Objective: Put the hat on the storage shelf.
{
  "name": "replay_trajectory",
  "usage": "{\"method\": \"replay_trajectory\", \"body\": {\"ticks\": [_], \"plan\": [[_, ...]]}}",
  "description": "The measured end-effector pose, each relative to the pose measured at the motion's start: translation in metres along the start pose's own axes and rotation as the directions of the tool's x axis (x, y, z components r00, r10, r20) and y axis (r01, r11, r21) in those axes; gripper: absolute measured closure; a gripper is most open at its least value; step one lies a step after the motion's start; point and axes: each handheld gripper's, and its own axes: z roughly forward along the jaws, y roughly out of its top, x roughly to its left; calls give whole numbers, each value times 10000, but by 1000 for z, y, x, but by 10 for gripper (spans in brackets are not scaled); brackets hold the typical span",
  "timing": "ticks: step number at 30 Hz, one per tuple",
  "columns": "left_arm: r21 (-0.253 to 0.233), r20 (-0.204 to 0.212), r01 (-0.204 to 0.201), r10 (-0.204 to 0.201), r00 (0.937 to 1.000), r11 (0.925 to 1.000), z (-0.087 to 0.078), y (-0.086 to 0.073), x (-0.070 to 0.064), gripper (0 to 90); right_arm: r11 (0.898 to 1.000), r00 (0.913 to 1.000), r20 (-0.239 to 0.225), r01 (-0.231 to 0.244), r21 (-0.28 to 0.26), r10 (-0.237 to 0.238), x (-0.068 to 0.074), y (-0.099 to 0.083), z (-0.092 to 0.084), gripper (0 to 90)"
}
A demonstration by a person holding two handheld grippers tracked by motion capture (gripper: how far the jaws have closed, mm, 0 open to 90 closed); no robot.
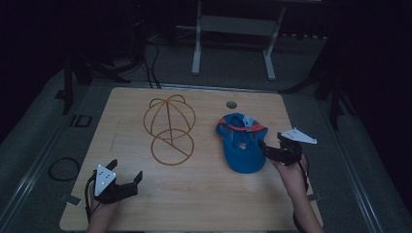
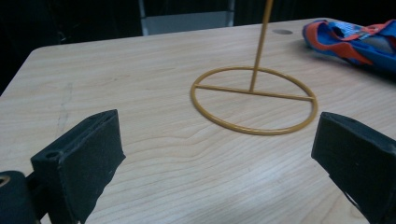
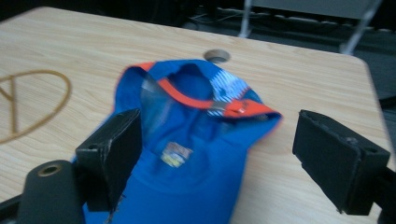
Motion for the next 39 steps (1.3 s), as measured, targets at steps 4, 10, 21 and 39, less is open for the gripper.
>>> {"method": "replay_trajectory", "body": {"ticks": [4,10,21,39], "plan": [[203,193,-40,36,9998,9998,1,0,-1,24,10000,9999,-132,-14,-3,14,1,10,10,177],[350,320,-232,221,9992,9991,2,-1,-3,24,9998,9993,-363,130,152,-124,-1,24,29,203],[332,548,-148,130,9984,9993,2,0,-3,24,9990,9984,-482,310,323,-294,-4,46,58,224],[344,590,-283,262,9979,9990,1,0,-4,55,9938,9991,-315,312,1065,-280,-14,48,117,254]]}}
